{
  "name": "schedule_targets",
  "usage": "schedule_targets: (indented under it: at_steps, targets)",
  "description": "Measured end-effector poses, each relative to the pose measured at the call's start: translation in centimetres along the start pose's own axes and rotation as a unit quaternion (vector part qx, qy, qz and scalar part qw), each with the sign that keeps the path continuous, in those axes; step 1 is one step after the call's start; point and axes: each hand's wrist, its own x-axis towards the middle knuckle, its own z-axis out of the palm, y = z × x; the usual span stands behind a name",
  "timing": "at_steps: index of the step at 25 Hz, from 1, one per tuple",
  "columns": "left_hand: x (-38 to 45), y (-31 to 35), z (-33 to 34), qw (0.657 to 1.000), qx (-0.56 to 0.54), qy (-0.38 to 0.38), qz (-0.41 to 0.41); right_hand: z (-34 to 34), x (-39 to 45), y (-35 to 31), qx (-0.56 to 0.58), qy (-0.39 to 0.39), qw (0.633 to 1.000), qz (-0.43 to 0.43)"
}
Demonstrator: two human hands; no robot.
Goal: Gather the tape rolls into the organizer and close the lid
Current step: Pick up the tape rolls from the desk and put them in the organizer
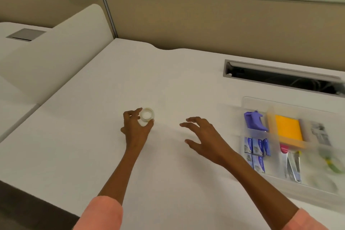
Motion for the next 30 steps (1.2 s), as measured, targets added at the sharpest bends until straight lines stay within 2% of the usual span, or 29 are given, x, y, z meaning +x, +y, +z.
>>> schedule_targets:
  at_steps: [4,8,12,17,19,22,28,30]
  targets:
    - [-5.0,6.5,5.3,0.992,-0.010,-0.087,0.090,-3.8,-4.2,3.5,0.011,0.044,0.997,0.060]
    - [-10.4,11.7,10.6,0.964,0.001,-0.204,0.167,-8.3,-9.9,7.8,0.031,0.097,0.984,0.148]
    - [-16.3,15.7,16.3,0.907,0.013,-0.351,0.232,-12.8,-16.5,12.3,0.022,0.170,0.965,0.198]
    - [-22.7,17.9,22.9,0.833,0.047,-0.458,0.306,-15.8,-22.7,17.1,-0.002,0.240,0.925,0.294]
    - [-24.5,18.2,25.1,0.812,0.097,-0.478,0.320,-16.0,-24.6,18.7,-0.012,0.251,0.913,0.321]
    - [-26.0,18.5,27.1,0.785,0.178,-0.474,0.357,-15.5,-26.5,20.5,-0.011,0.247,0.914,0.320]
    - [-26.4,19.4,28.8,0.730,0.289,-0.476,0.396,-14.1,-27.5,22.8,-0.008,0.174,0.934,0.311]
    - [-26.7,19.8,29.0,0.728,0.287,-0.486,0.390,-13.8,-27.5,23.0,-0.012,0.158,0.939,0.307]
